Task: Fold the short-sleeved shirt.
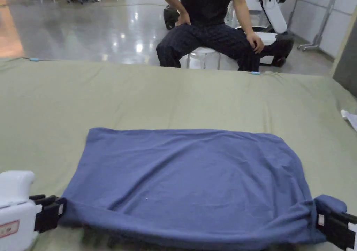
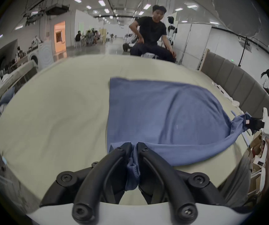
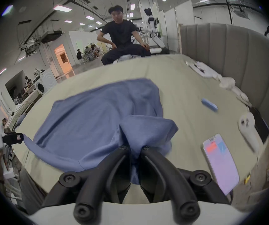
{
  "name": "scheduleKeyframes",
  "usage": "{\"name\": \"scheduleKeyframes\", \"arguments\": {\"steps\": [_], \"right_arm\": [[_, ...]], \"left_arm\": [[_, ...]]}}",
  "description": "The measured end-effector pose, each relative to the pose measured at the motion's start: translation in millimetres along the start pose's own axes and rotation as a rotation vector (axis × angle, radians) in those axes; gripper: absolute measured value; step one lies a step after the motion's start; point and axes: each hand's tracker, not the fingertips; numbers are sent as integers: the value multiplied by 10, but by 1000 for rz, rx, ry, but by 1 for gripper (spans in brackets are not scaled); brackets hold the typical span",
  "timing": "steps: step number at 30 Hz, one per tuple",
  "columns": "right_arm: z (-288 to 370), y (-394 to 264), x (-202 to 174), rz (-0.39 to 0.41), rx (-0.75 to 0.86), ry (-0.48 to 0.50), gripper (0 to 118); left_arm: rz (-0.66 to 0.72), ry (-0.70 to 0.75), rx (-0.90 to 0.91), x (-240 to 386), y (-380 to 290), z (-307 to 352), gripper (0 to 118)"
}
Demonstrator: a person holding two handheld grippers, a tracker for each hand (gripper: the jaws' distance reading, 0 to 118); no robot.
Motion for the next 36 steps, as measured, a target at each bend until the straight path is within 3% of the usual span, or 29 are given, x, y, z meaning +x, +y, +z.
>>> {"name": "scheduleKeyframes", "arguments": {"steps": [7,12,13,14,15,16,20,23,26,29,31,32,34,35,36], "right_arm": [[-1051,655,102,0,-5,-15,10],[-1708,710,49,38,-69,-68,10],[-1783,687,44,41,-73,-84,14],[-1821,664,41,58,-87,-110,27],[-1819,637,25,63,-86,-129,55],[-1795,629,32,63,-80,-133,67],[-1445,676,-9,84,-5,-139,78],[-1250,730,-141,114,64,-155,78],[-1089,718,-375,113,83,-79,78],[-1067,634,-627,149,84,-13,70],[-1091,552,-777,170,83,-20,66],[-1092,505,-833,172,84,-19,56],[-1101,428,-909,160,67,19,20],[-1123,389,-949,154,53,23,4],[-1121,342,-986,161,48,20,0]], "left_arm": [[39,-43,-1,-258,758,-985,9],[69,-30,-54,-304,837,-1586,9],[77,-36,-48,-299,795,-1627,10],[83,-35,-45,-315,757,-1672,16],[99,-40,-40,-342,734,-1698,42],[116,-30,-37,-375,706,-1691,58],[67,23,151,-343,645,-1395,63],[50,35,227,-85,653,-1140,63],[19,-29,214,246,646,-1023,63],[-70,-61,172,525,556,-1142,61],[-40,-126,127,653,486,-1180,59],[-32,-170,116,713,451,-1189,53],[-51,-152,113,830,412,-1188,18],[-81,-141,111,898,378,-1182,12],[-105,-116,119,925,360,-1164,7]]}}
